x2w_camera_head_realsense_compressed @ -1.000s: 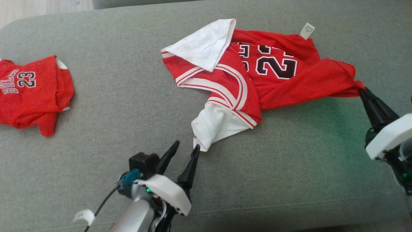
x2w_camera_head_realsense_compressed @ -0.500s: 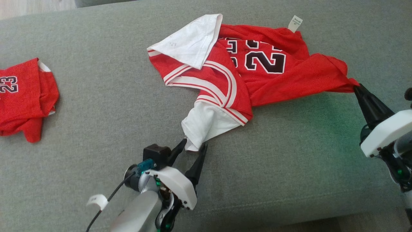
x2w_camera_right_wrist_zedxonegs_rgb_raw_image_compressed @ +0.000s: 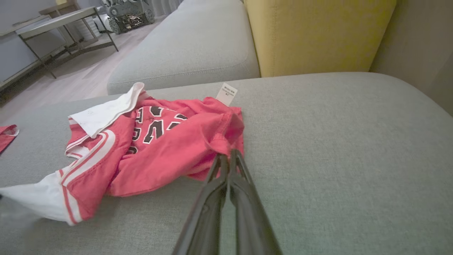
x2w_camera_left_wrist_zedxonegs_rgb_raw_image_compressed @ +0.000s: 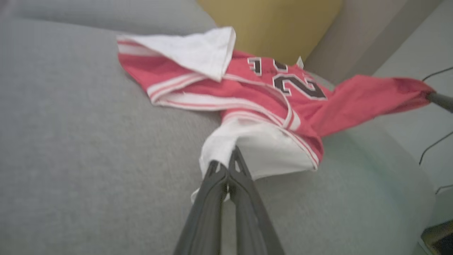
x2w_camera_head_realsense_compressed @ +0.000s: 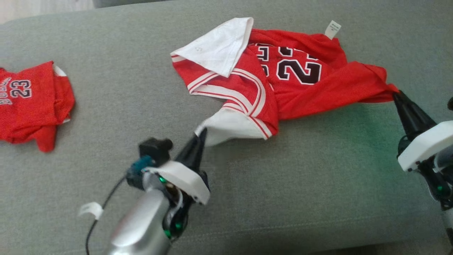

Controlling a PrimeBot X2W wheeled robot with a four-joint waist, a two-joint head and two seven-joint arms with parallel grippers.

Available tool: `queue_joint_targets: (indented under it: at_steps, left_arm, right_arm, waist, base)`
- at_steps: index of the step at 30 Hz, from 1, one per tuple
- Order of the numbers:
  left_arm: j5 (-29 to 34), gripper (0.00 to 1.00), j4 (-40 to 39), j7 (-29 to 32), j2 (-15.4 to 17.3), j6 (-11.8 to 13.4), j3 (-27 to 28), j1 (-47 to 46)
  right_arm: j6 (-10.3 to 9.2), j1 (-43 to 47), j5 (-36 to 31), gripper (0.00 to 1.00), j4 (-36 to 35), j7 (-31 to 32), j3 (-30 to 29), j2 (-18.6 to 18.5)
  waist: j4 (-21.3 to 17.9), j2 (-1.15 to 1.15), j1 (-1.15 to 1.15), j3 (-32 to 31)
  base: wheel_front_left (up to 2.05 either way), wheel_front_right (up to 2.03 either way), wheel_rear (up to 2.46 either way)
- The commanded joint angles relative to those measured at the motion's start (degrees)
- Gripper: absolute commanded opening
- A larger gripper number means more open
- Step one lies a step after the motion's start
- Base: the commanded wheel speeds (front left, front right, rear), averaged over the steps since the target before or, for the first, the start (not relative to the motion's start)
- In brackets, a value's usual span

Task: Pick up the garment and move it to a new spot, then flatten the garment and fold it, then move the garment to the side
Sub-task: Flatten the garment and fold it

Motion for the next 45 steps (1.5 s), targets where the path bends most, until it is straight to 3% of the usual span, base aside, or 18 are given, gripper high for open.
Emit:
queue_joint_targets:
  at_steps: [1, 9, 14, 18, 24, 35, 45]
  left_arm:
    - [1.1, 0.0, -4.1, -0.4, 0.5, 0.1, 4.6, -1.1]
    - [2.9, 0.0, -14.5, -0.4, 0.7, -2.9, 14.8, 1.0]
    - [-2.6, 0.0, -17.1, 0.3, 1.4, -3.9, 17.7, 0.4]
    - [-11.6, 0.0, -19.5, 5.9, 1.1, -4.1, 19.8, 0.7]
    - [-18.3, 0.0, -23.0, 11.5, 0.8, -2.9, 20.0, 3.1]
    - [-18.2, 0.0, -20.1, 11.1, 1.6, -0.3, 19.1, 12.4]
    - [-15.0, 0.0, -13.1, 11.6, 4.5, 2.4, 17.2, 19.2]
  right_arm:
    - [0.42, -2.4, -1.0, 0.0, -1.6, -1.6, -0.1, -1.6]
    - [0.42, -6.6, -4.5, 0.0, 0.3, -8.2, 0.3, -3.4]
    - [0.42, -11.6, -7.7, 0.0, 2.8, -13.3, 0.0, -4.2]
    - [0.42, -14.7, -9.2, 0.0, 4.6, -15.3, 0.6, -3.9]
    - [0.42, -13.7, -8.4, 0.0, 6.3, -14.2, 2.3, -4.0]
    - [0.42, -1.3, -4.5, 0.0, 6.2, -12.9, 2.8, -2.5]
    - [0.42, 9.7, 0.5, 0.0, 4.7, 0.1, 3.5, -1.3]
  waist:
    - [0.9, 0.0, 0.0, -0.8]
    - [3.2, 0.0, 0.0, -5.1]
    - [3.7, 0.0, 0.0, -8.7]
    - [3.7, 0.0, 0.0, -11.2]
    - [3.9, 0.0, 0.0, -11.9]
    - [3.0, 0.0, 0.0, -11.3]
    - [2.4, 0.0, 0.0, -10.9]
  base:
    - [0.0, 0.0, 0.0]
    - [0.0, 0.0, 0.0]
    - [0.0, 0.0, 0.0]
    - [0.0, 0.0, 0.0]
    - [0.0, 0.0, 0.0]
    - [0.0, 0.0, 0.0]
    - [0.0, 0.0, 0.0]
